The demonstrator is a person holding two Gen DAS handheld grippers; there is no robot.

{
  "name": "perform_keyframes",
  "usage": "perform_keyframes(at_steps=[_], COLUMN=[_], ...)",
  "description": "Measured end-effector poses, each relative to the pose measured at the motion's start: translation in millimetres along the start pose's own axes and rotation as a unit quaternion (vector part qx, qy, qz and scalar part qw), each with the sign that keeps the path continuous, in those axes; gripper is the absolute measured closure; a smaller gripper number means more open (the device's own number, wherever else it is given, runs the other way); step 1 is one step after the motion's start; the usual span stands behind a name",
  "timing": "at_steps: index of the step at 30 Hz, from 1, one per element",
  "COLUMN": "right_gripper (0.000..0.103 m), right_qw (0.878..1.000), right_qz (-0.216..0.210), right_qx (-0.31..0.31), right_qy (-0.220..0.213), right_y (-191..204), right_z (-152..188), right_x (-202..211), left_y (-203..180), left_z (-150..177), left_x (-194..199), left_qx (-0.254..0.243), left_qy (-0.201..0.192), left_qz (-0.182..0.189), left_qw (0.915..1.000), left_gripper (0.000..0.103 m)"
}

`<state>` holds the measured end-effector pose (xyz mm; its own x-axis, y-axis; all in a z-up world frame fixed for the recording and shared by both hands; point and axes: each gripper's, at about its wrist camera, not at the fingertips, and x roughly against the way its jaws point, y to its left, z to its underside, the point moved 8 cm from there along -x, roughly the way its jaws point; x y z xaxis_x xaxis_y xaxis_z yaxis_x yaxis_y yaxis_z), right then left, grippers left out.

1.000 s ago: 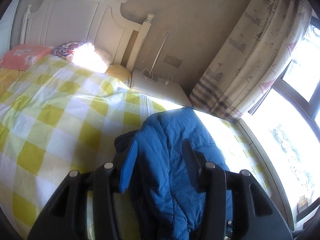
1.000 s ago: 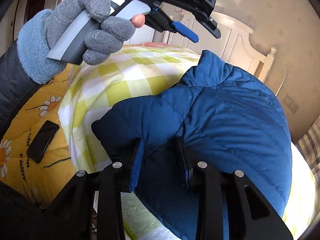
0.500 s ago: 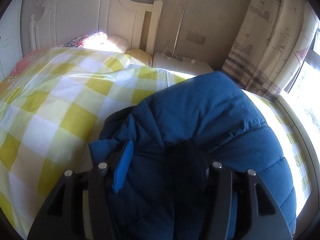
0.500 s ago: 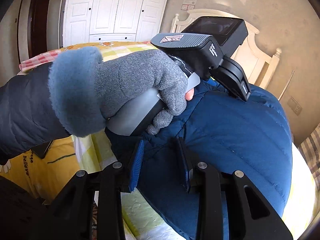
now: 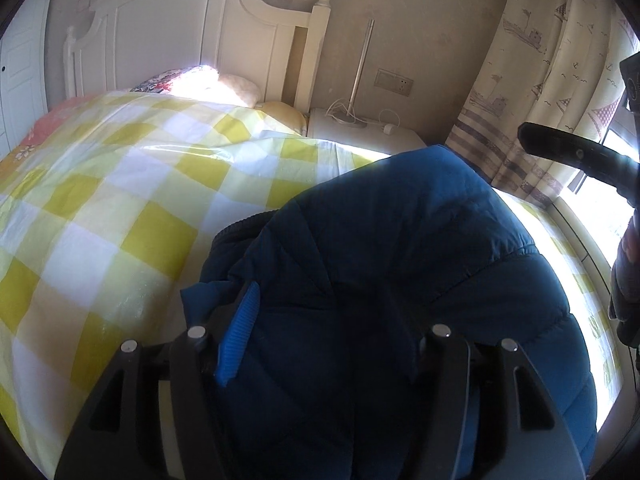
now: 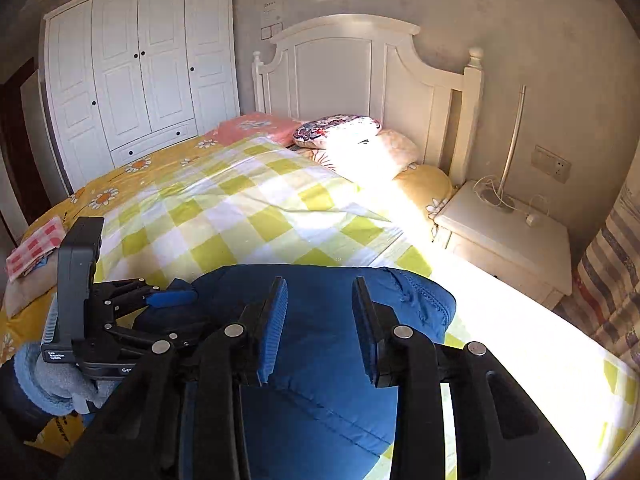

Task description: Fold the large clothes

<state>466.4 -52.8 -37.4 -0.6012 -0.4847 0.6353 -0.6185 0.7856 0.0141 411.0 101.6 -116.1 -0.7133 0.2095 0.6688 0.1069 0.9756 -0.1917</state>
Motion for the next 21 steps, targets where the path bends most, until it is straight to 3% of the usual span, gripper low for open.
perform_keyframes(at_steps=[3,4,5,7,10,12,15,16,18,21], right_gripper=[0.069,0.069,0.069,0.069,0.069,0.069,0.069,0.069,0.068,0.067], right_qw=[0.994,0.99,0.989,0.989,0.986,0.987,0.995,0.993,0.98,0.98], right_qz=[0.053,0.047,0.025,0.013,0.039,0.056,-0.006,-0.007,0.005,-0.033], right_qx=[0.044,0.039,0.005,-0.017,0.018,0.023,0.018,0.027,0.057,-0.013], right_qy=[0.09,0.131,0.145,0.144,0.161,0.147,0.097,0.113,0.19,0.197], right_y=[-11,-14,-20,-24,-16,-11,12,19,25,13], right_z=[23,41,51,54,48,30,2,5,33,39], right_x=[-70,-94,-107,-107,-102,-94,-86,-95,-129,-135], left_y=[1,2,4,7,9,10,11,11,12,15], left_z=[0,0,0,1,3,4,4,5,4,6], left_x=[0,0,-1,-4,-5,-6,-6,-6,-6,-7], left_qx=[0.002,0.006,0.011,0.022,0.028,0.029,0.034,0.034,0.035,0.045], left_qy=[0.0,-0.001,0.0,0.007,0.007,0.007,0.006,0.006,0.006,0.018], left_qz=[0.0,0.0,0.002,0.011,0.018,0.018,0.021,0.021,0.021,0.041], left_qw=[1.0,1.0,0.9999,0.9997,0.9994,0.9994,0.9992,0.9992,0.9991,0.998], left_gripper=[0.042,0.042,0.041,0.039,0.038,0.037,0.036,0.036,0.036,0.036])
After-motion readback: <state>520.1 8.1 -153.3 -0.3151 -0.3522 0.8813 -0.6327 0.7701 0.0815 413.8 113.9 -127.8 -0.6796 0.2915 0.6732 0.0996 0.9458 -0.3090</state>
